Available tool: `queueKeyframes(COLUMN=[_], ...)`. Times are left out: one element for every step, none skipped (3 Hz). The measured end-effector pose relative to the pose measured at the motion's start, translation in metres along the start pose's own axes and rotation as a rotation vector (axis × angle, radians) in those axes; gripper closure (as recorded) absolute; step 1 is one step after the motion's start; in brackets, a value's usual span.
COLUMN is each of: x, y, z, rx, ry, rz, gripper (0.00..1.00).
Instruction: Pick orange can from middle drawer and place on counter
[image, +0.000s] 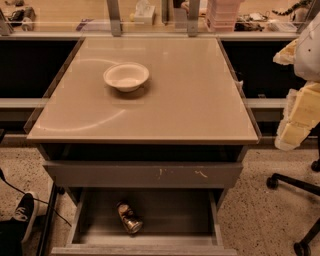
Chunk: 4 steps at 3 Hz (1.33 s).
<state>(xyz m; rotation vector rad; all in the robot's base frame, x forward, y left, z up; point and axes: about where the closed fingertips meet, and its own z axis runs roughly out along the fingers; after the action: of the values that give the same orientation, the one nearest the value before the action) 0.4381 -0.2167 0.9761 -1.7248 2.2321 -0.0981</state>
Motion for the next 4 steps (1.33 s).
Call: queueKeyframes(x=[0.000, 0.000, -0.014, -0.025], y=[0.000, 0.005, 0.037, 0.087], z=[0.000, 0.000, -0.010, -0.009], rx=[0.000, 0.008, 0.053, 0.131], ry=[0.000, -0.029, -0.111, -0.212], rz=[0.000, -0.003, -0.058, -0.109], gripper=[0.00, 0.00, 0.00, 0.00])
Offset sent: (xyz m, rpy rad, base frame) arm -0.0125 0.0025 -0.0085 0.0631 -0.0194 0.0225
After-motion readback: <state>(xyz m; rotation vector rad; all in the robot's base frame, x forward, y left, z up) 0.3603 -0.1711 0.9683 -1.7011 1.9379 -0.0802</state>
